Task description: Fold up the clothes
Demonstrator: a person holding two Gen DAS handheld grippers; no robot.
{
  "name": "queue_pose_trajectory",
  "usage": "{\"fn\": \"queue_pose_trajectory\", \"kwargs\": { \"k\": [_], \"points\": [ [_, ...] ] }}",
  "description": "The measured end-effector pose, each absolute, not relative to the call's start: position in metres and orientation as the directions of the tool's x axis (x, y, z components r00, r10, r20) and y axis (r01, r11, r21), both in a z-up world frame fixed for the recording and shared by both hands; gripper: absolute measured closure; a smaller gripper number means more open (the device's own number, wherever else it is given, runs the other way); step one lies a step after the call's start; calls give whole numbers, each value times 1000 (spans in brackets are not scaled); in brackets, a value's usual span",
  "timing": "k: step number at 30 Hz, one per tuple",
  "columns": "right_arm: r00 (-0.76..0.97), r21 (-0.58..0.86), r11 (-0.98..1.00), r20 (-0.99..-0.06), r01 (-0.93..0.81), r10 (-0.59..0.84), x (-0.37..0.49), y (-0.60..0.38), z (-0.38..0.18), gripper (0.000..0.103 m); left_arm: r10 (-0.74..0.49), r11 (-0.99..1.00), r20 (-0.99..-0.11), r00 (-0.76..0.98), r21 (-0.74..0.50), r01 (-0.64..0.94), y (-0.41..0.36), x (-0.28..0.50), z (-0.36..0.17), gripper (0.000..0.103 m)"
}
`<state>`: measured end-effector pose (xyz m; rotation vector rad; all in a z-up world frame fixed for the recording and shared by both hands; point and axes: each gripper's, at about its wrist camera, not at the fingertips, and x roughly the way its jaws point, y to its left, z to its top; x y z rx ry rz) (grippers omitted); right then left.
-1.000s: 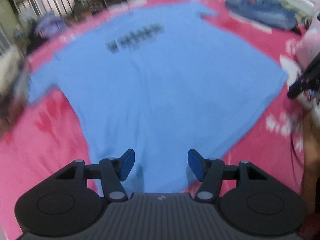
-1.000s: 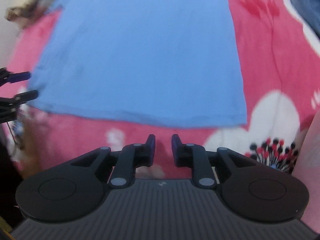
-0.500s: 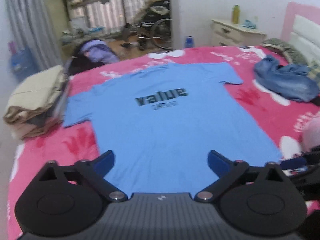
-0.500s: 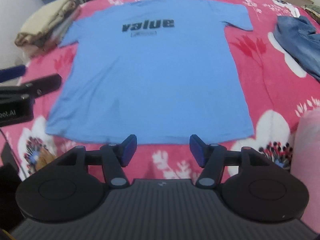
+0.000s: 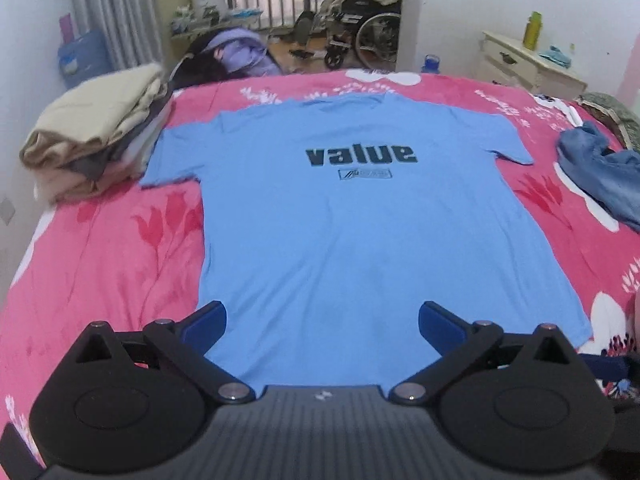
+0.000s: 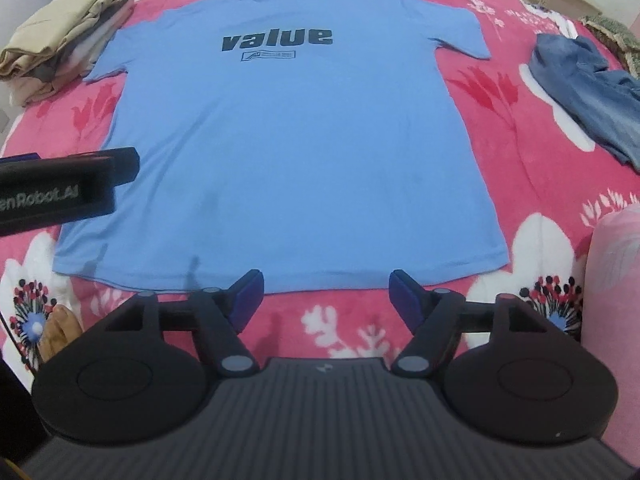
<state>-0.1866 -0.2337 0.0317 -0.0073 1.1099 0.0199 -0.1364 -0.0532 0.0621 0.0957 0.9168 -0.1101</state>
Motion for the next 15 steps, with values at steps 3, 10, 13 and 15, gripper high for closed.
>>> {"fn": "queue_pose_trajectory", "kwargs": {
  "k": [3, 10, 13, 15],
  "points": [
    [466, -19, 1000, -885, -2, -16, -190, -229, 33, 23, -44, 991, -814, 580, 38, 130, -52, -137, 59, 0],
    [504, -43, 999, -862, 22, -48, -202, -228, 39, 21, -34, 992, -824, 566, 42, 121, -47, -149, 54, 0],
    [508, -52, 998, -859, 31, -61, -203, -229, 40, 18, -31, 990, -833, 552, 49, 130, -48, -153, 52, 1],
    [518, -57, 998, -853, 39, -69, -203, -230, 42, 16, -25, 989, -834, 552, 58, 133, -49, -155, 51, 1]
  ]
}}
